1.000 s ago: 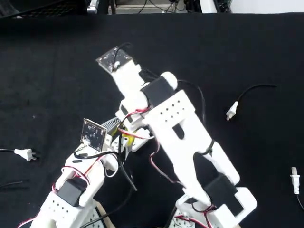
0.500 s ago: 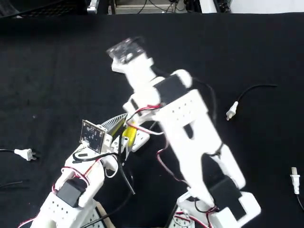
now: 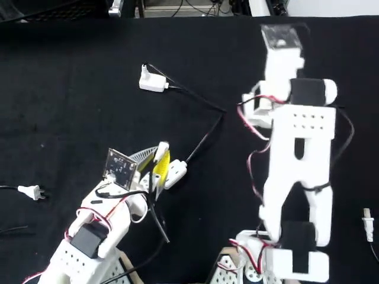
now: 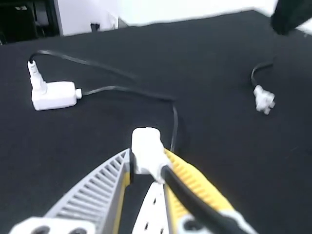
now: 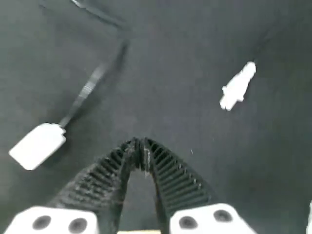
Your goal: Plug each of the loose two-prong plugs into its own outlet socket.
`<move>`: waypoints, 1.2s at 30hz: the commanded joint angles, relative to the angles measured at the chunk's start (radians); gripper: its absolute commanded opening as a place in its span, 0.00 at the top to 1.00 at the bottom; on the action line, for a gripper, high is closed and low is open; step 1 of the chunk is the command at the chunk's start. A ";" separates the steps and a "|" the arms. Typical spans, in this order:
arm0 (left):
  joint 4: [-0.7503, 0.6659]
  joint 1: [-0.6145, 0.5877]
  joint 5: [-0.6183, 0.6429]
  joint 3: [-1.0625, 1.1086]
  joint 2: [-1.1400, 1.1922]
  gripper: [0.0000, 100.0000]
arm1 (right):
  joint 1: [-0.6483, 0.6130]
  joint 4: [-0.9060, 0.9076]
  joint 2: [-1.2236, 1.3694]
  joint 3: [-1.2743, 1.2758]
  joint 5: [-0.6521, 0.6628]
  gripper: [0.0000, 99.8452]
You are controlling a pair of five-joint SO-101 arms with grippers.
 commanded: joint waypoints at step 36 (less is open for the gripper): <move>0.491 -0.320 0.204 -1.055 1.415 0.97 | 0.115 -0.853 0.074 0.835 -0.072 0.99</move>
